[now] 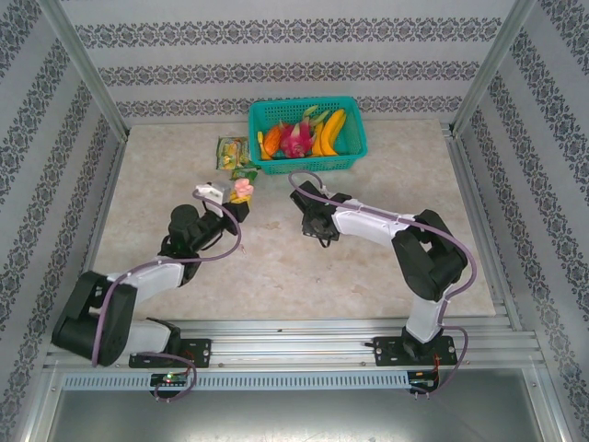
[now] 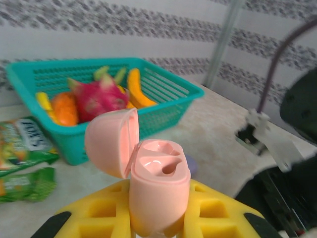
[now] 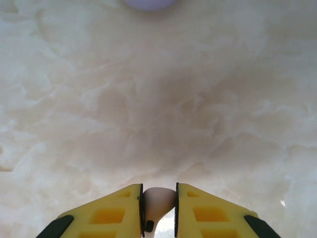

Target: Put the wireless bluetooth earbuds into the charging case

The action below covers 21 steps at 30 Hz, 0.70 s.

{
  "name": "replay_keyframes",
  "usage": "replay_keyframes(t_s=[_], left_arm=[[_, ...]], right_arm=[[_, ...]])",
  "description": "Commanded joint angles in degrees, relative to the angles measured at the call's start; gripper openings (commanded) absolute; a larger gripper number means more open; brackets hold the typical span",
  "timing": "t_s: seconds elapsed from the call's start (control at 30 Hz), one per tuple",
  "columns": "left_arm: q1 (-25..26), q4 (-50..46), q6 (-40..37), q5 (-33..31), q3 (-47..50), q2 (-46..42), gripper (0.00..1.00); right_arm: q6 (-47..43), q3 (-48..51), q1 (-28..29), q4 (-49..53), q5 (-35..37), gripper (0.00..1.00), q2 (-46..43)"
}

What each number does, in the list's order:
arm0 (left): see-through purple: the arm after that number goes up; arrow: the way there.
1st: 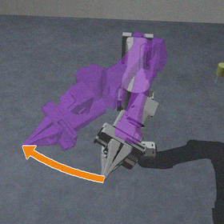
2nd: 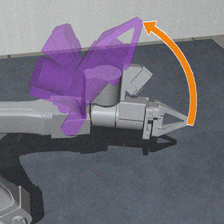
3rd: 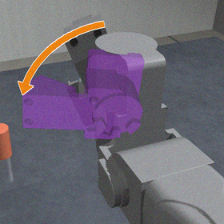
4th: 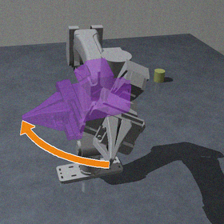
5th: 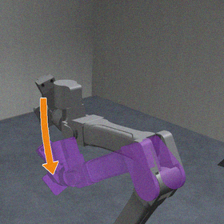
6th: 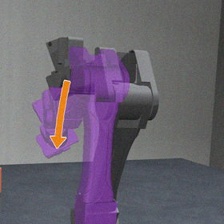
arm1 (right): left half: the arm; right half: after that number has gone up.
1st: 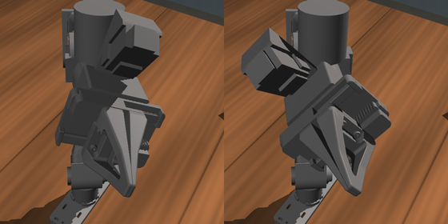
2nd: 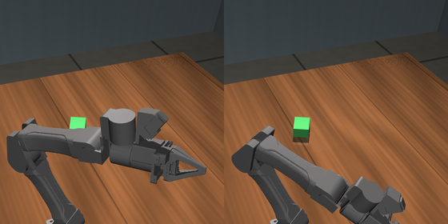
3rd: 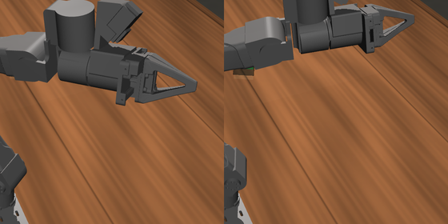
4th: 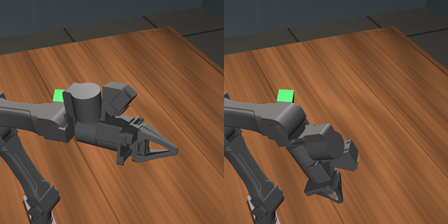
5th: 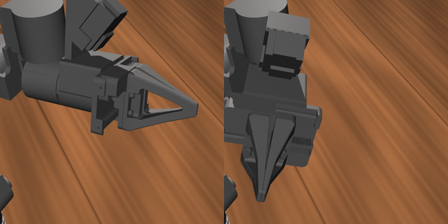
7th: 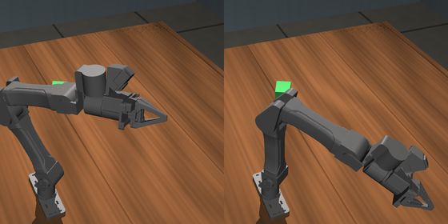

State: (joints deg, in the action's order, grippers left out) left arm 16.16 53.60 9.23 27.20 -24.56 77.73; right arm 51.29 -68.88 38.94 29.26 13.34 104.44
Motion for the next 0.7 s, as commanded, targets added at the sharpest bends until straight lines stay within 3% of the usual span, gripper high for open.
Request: replay_keyframes(t_s=[0.0,0.17,0.67], left_arm=[[1.1,9.9,-1.4,10.3,-0.2,3.9,0.0],[3.6,11.3,-3.0,15.0,-3.4,9.2,0.0],[9.4,14.5,-4.6,16.2,-8.7,19.7,0.0]], right_arm=[[-4.4,1.9,-1.2,-4.1,1.2,0.22,-2.8],[-6.5,4.7,-2.7,-8.2,0.9,0.22,-5.7],[-12.4,6.7,-4.9,-12.1,0.4,0.23,-16.9]])
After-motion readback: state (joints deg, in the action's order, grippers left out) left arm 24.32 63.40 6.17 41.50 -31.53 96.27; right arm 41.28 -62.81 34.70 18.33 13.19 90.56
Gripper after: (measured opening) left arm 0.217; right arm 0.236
